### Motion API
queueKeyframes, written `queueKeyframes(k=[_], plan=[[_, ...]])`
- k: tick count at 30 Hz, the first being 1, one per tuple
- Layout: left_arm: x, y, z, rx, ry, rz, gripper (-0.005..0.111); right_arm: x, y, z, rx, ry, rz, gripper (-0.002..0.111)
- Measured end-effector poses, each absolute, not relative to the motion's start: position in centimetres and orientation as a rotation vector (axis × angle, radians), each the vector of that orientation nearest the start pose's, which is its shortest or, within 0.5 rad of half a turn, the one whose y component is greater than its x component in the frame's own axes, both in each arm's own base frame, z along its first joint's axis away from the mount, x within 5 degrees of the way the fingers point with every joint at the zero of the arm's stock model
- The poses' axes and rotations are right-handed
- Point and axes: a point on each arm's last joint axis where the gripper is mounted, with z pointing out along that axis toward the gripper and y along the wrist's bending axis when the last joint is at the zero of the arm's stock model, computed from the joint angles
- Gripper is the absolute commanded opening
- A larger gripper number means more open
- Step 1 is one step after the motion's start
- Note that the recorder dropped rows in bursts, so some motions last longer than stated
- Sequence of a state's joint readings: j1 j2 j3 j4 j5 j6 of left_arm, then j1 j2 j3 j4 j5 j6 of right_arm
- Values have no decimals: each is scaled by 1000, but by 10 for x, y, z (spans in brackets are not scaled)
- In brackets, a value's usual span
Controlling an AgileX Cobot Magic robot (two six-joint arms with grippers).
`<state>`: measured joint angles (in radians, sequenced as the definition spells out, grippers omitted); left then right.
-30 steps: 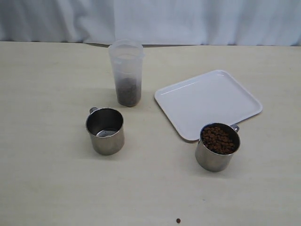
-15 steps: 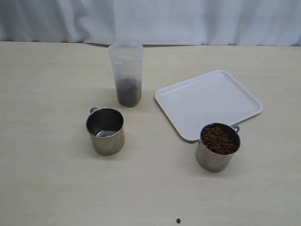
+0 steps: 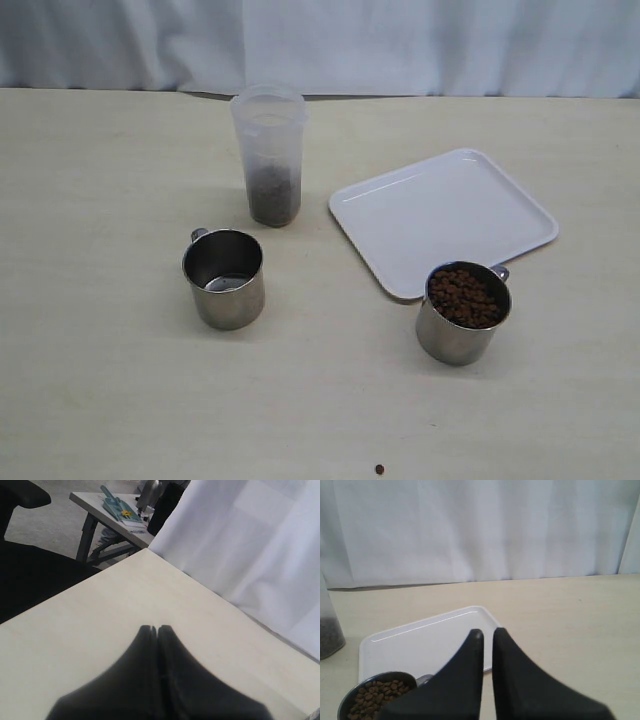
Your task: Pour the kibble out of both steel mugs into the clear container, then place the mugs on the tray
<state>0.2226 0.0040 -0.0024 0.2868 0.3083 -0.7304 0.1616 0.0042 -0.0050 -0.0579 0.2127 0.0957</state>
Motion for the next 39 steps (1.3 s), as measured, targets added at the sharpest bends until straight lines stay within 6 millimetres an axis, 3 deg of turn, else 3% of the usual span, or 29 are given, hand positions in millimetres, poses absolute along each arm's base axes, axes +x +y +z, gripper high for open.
queueKeyframes(k=[4,14,23,28,31,35,36,39], plan=[[51,20,187,-652,1660,-91,0,56,8,200,-112,1641,128,5],[51,20,187,-653,1662,-91,0,52,9,232,-99,1287,163,5],[51,20,187,-653,1662,-91,0,48,-1,246,197,1109,419,5],[51,20,187,-653,1662,-91,0,47,-5,249,251,1072,432,5],[51,20,187,-653,1660,-91,0,58,-3,243,237,1181,385,5],[51,20,187,-653,1660,-91,0,103,11,217,130,1690,266,5],[51,20,187,-653,1660,-91,0,117,15,202,80,1860,222,5],[51,20,187,-653,1660,-91,0,132,20,162,-6,2198,148,5]])
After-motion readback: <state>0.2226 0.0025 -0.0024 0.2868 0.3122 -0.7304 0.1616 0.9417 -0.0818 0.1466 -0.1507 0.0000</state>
